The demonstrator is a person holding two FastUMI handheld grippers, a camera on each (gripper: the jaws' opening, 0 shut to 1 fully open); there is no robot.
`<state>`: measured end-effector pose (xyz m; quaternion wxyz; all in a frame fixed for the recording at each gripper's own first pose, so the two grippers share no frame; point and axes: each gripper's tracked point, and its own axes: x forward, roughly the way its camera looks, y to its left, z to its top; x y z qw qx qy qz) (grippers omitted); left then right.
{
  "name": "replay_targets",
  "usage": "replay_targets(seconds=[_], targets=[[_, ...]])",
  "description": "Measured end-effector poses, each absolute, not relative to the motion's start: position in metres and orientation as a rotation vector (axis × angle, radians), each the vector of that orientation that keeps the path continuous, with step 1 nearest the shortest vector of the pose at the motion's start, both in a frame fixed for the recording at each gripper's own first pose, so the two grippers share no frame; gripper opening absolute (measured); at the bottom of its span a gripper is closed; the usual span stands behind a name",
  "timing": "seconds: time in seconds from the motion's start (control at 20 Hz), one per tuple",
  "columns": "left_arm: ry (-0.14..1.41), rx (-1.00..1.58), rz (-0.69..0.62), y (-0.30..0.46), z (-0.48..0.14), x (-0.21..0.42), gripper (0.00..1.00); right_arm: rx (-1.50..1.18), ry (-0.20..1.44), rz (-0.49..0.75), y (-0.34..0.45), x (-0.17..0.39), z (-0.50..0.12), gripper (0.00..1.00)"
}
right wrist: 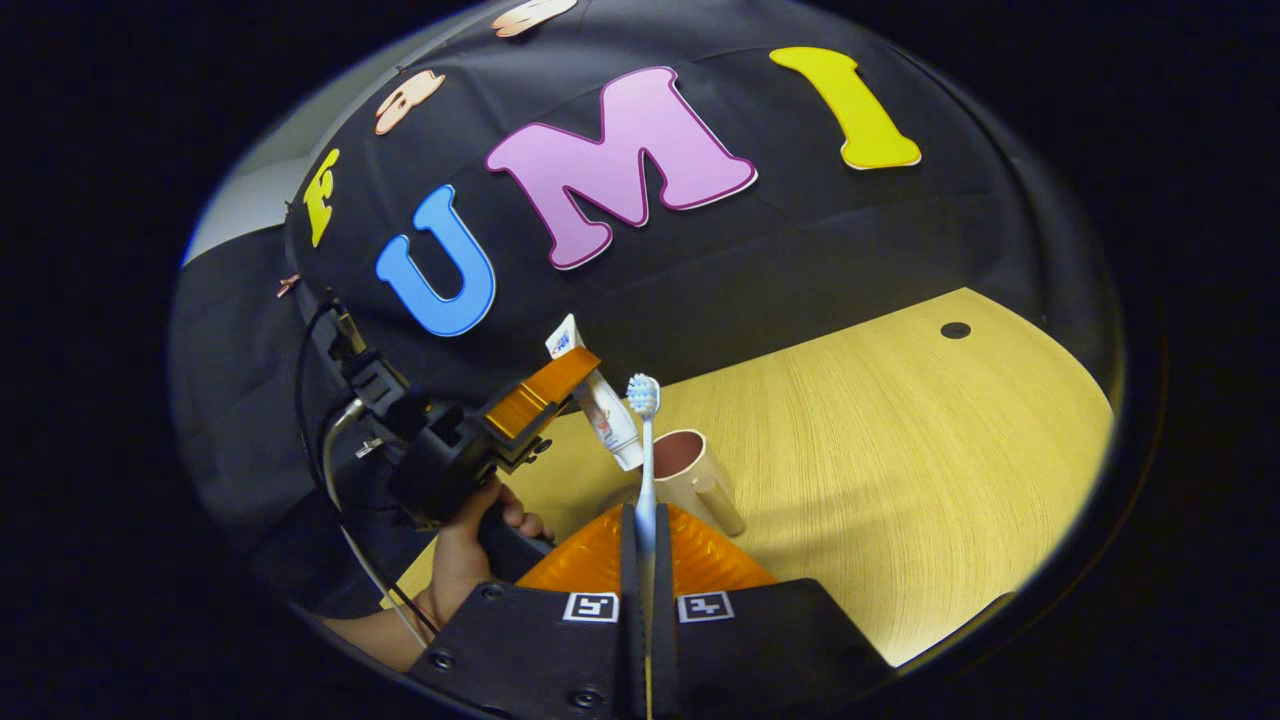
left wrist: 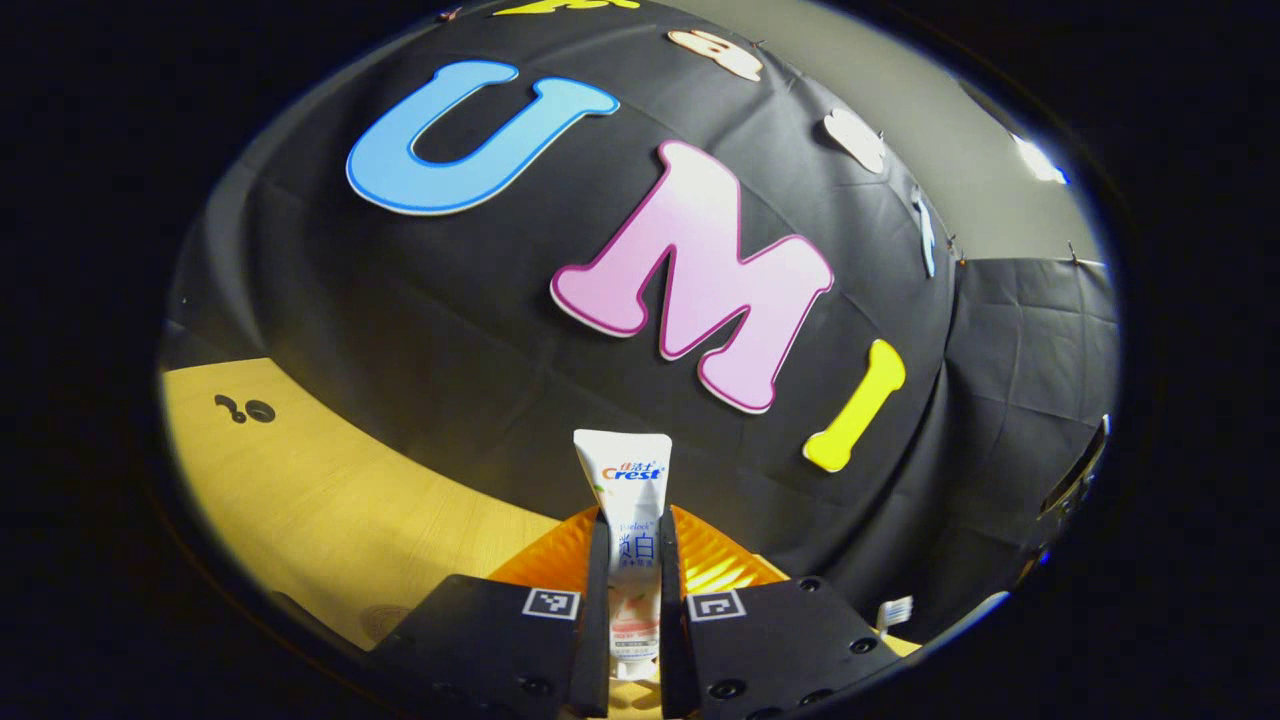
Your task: Put the toothbrush and toothpaste on the desktop into the cup, then pick up the cup and place it on the coaster on the desktop.
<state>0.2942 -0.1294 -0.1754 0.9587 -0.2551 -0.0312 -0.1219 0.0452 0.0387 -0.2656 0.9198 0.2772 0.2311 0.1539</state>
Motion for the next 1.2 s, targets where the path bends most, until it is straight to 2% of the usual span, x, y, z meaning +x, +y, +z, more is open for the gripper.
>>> replay_targets(seconds=[0.1,0.15,0.2,0.45,0.5,0.55,0.6,0.7,0.75,0.8,0.85,0.9,1.0,1.05,1.1,1.15,1.2], targets=[[-0.057,-0.522,-0.242,-0.135,-0.188,0.304,0.24,0.576,0.477,0.323,0.034,0.048,-0.271,0.06],[-0.053,-0.523,-0.240,-0.138,-0.195,0.307,0.19,0.576,0.480,0.321,0.031,0.048,-0.273,0.07],[-0.048,-0.519,-0.236,-0.140,-0.200,0.311,0.24,0.578,0.480,0.322,0.030,0.050,-0.275,0.06],[0.031,-0.479,-0.240,-0.157,-0.231,0.315,0.30,0.596,0.483,0.320,0.023,0.060,-0.281,0.06],[0.053,-0.472,-0.243,-0.160,-0.238,0.312,0.38,0.602,0.482,0.321,0.023,0.062,-0.281,0.07],[0.070,-0.465,-0.248,-0.163,-0.244,0.308,0.39,0.605,0.482,0.322,0.023,0.063,-0.282,0.07],[0.083,-0.464,-0.255,-0.166,-0.248,0.305,0.34,0.606,0.481,0.323,0.022,0.064,-0.282,0.07],[0.109,-0.468,-0.271,-0.171,-0.255,0.297,0.37,0.609,0.485,0.324,0.023,0.065,-0.284,0.06],[0.095,-0.472,-0.283,-0.174,-0.253,0.294,0.30,0.611,0.484,0.324,0.023,0.066,-0.284,0.06],[0.097,-0.467,-0.289,-0.175,-0.252,0.292,0.41,0.611,0.483,0.322,0.023,0.068,-0.284,0.07],[0.096,-0.461,-0.297,-0.175,-0.250,0.290,0.42,0.614,0.479,0.319,0.022,0.069,-0.282,0.06],[0.088,-0.451,-0.304,-0.175,-0.247,0.287,0.33,0.622,0.475,0.316,0.021,0.070,-0.282,0.06],[0.075,-0.415,-0.309,-0.175,-0.242,0.282,0.64,0.637,0.462,0.308,0.020,0.072,-0.278,0.06],[0.075,-0.385,-0.303,-0.173,-0.243,0.280,0.60,0.642,0.454,0.305,0.019,0.074,-0.275,0.06],[0.080,-0.356,-0.297,-0.171,-0.245,0.276,0.61,0.648,0.443,0.303,0.019,0.078,-0.272,0.06],[0.086,-0.332,-0.296,-0.168,-0.245,0.272,0.74,0.660,0.433,0.304,0.021,0.086,-0.267,0.06],[0.086,-0.312,-0.287,-0.165,-0.245,0.267,0.65,0.676,0.416,0.302,0.022,0.094,-0.262,0.06]])
